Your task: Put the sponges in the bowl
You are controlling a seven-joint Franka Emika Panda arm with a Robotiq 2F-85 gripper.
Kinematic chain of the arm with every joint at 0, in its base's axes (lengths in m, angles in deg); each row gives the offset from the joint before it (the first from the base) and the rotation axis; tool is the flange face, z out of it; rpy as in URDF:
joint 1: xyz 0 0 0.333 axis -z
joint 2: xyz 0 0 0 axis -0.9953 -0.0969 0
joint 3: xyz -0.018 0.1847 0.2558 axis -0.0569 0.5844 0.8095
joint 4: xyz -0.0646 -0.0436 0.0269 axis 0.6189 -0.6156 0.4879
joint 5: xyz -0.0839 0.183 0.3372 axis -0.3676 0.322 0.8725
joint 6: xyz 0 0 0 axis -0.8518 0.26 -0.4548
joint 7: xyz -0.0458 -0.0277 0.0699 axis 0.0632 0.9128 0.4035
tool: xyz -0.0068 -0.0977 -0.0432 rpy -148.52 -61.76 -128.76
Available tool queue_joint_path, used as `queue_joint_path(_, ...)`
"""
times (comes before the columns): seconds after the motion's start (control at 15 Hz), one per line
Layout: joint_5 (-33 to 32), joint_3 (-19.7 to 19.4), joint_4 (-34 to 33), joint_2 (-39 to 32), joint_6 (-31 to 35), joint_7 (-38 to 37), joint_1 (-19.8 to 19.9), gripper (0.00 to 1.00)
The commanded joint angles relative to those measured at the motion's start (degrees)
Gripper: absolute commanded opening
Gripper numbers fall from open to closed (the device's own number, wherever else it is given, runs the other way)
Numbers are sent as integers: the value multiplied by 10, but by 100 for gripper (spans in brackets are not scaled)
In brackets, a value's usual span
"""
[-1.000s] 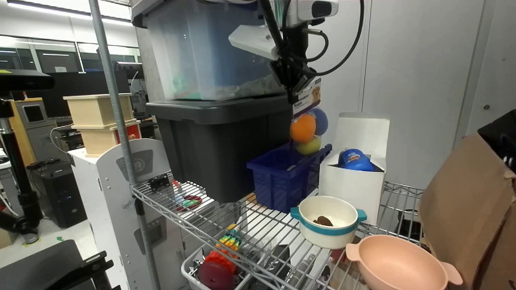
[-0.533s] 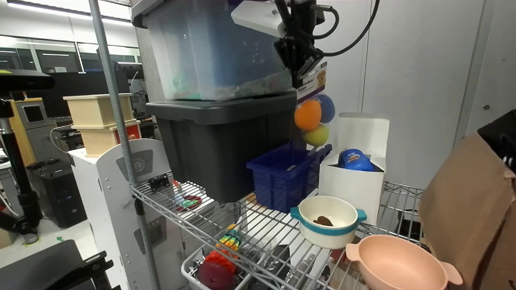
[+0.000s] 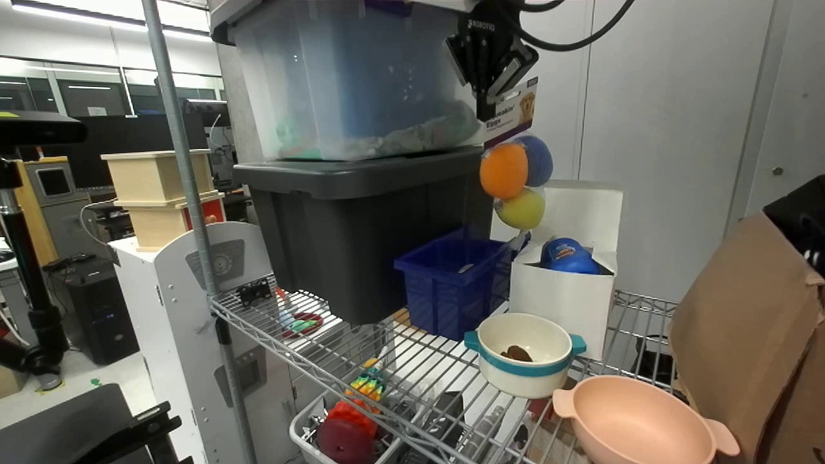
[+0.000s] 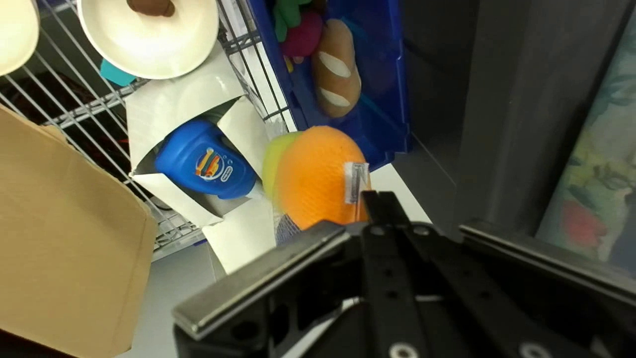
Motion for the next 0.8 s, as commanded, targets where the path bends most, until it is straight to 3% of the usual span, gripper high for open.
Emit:
queue_joint_path(0.0, 21, -10, 40, 59, -44, 27, 6, 0)
queue_joint_path(0.47, 6, -47, 69, 114, -100, 30, -4, 0)
queue_joint_path(0.73, -11, -64, 88, 126, -99, 35, -7, 0)
